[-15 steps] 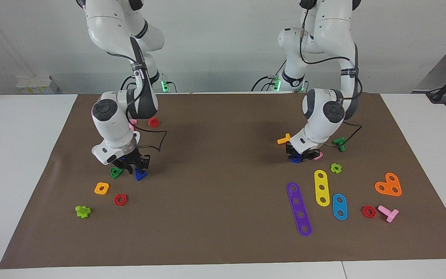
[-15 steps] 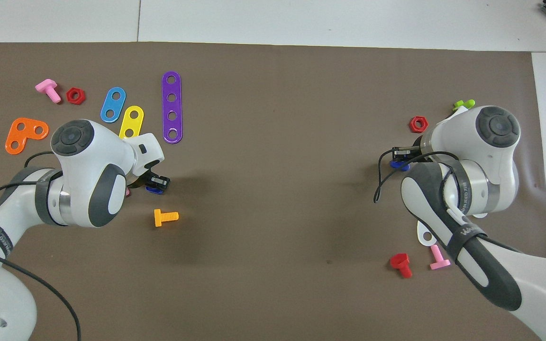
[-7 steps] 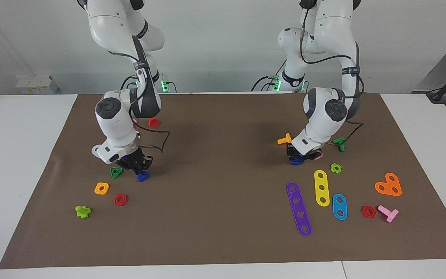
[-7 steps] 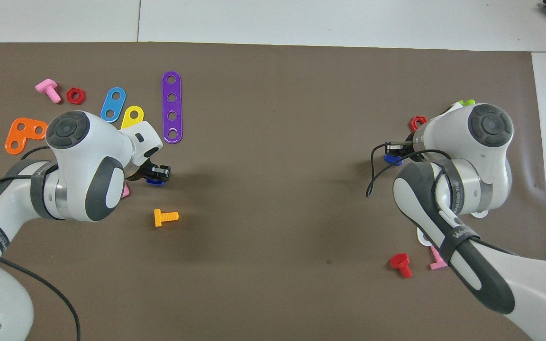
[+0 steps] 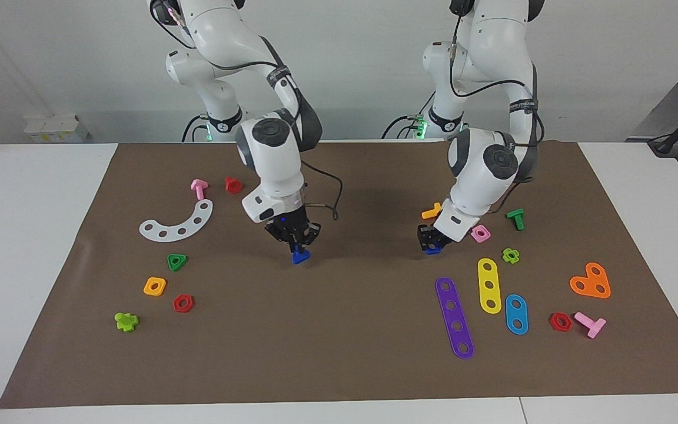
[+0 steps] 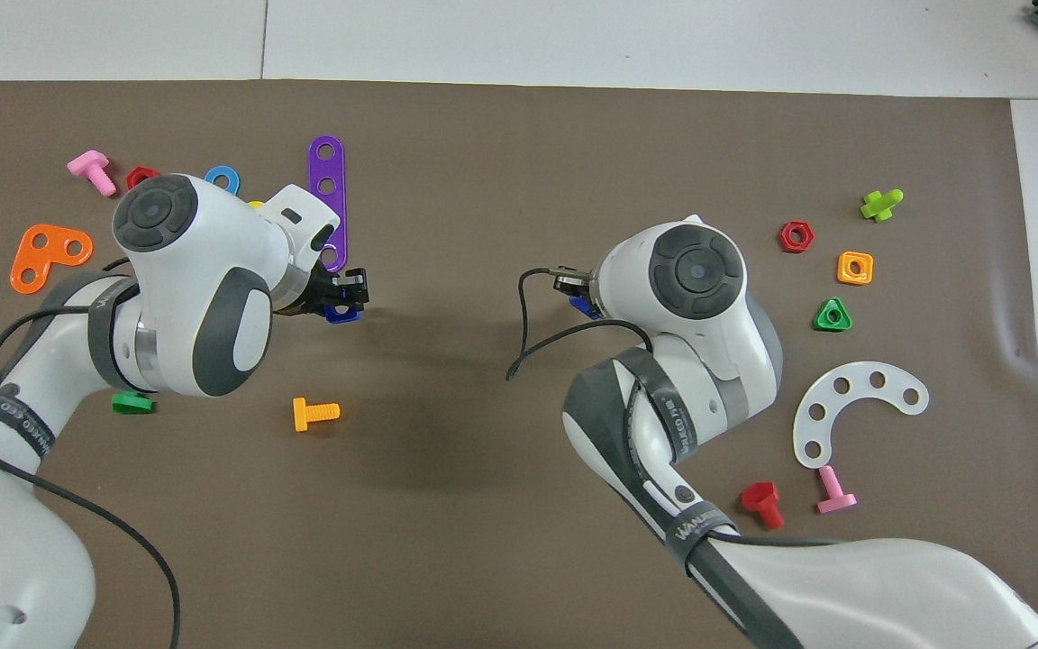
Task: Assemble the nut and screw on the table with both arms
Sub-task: 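Lift the nut with the left gripper while the right gripper brings the screw over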
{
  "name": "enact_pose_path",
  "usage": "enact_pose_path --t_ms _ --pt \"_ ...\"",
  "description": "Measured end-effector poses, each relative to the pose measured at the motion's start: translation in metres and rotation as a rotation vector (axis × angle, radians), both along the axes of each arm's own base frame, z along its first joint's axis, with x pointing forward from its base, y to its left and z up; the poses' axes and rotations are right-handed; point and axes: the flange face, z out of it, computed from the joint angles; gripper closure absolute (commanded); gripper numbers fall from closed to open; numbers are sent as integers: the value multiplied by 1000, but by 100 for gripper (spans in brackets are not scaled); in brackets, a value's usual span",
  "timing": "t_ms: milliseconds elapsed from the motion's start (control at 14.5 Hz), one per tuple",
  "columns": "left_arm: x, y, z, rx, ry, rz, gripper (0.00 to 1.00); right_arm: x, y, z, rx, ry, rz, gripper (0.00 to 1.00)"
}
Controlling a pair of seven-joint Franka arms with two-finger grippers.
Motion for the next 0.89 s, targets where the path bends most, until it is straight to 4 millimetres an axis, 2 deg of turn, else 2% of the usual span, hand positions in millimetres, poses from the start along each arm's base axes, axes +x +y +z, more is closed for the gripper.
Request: enact_pose_path --t_ms 275,481,550,619,756,894 --pt "24 -8 21 -34 -39 21 100 -11 48 -19 -4 31 -43 100" --pt "33 -21 25 -46 -35 6 100 -16 70 -23 -1 29 -55 100" --pt "34 -30 24 -46 -24 -7 100 -17 74 -24 -5 29 -54 57" --pt "34 -38 23 -44 -9 -20 100 -19 76 -24 -9 30 -51 26" --pt "37 -50 24 -44 6 -36 100 -19 76 -24 -13 34 -51 6" --pt "38 -59 26 -45 11 -40 100 -19 75 -24 -15 36 -58 3"
